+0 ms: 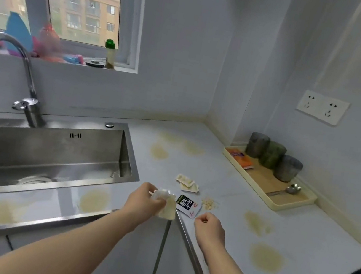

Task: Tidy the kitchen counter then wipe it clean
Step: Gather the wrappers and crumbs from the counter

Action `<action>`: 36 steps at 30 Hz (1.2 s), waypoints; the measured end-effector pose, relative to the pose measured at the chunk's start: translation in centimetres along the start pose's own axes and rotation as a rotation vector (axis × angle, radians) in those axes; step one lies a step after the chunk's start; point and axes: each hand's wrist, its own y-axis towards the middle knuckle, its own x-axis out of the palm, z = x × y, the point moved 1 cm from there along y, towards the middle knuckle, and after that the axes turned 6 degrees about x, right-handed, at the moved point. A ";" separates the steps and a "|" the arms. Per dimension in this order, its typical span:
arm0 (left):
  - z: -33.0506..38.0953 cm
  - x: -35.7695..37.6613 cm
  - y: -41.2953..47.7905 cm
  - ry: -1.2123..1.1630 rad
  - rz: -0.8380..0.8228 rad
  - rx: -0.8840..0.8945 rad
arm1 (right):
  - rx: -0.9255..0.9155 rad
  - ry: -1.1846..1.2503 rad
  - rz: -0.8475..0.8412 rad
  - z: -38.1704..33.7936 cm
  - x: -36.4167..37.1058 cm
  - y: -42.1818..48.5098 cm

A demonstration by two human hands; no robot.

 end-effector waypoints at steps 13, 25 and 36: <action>-0.7 5.8 9.5 0.326 -0.271 0.071 | 0.187 -0.156 -0.050 0.9 0.6 10.3; -1.6 7.4 12.7 0.882 -0.396 0.221 | 0.263 -0.091 -0.201 1.6 0.8 13.5; -1.9 7.3 12.5 0.923 -0.371 0.182 | 0.200 -0.147 -0.186 2.1 1.0 13.3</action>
